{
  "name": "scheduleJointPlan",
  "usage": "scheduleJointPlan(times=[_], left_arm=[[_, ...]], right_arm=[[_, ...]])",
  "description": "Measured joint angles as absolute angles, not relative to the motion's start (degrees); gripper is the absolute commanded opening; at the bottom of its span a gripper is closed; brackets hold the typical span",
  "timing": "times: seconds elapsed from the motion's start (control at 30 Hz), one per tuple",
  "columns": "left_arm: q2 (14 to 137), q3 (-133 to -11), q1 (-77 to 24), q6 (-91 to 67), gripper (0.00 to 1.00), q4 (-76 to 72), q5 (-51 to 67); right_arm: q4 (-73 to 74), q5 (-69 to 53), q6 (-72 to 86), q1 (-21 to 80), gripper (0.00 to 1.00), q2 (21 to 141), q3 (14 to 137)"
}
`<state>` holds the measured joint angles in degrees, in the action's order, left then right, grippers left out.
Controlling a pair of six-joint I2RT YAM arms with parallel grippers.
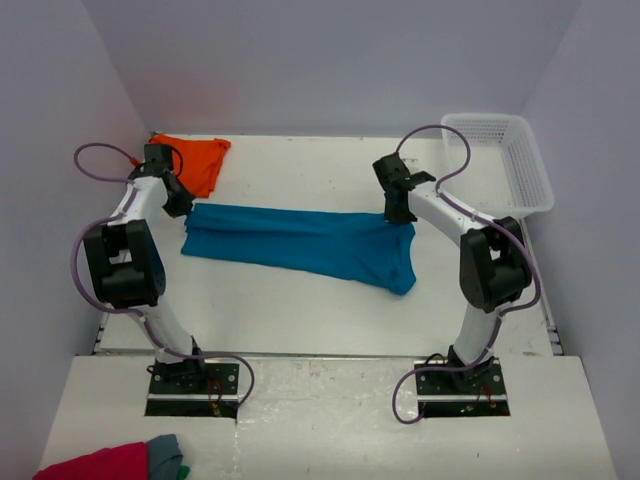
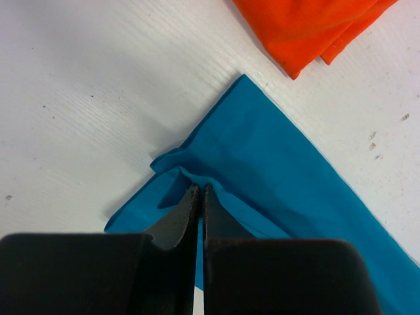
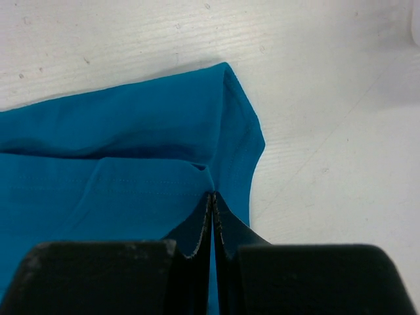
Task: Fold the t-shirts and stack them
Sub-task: Fold the other side of the tshirt into a rectangle
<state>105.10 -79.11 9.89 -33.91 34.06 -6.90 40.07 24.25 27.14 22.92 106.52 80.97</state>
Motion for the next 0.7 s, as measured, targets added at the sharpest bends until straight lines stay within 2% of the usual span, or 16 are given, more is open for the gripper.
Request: scheduleJointPlan(times=[0.13, 0.37, 0.7], left_arm=[[100.5, -76.6, 9.9, -34.0, 0.0, 34.3, -6.7], [85.1, -70.0, 9.8, -33.9, 0.0, 36.4, -7.7], [75.0, -59.9, 9.8, -33.4, 0.0, 42.9, -9.5]], right_arm=[[39.8, 24.2, 27.2, 23.6, 0.0, 104.2, 79.8], [41.6, 24.5, 28.2, 29.3, 0.0, 95.6, 75.0], [48.7, 24.6, 33.4, 38.6, 0.0, 82.4, 68.3]])
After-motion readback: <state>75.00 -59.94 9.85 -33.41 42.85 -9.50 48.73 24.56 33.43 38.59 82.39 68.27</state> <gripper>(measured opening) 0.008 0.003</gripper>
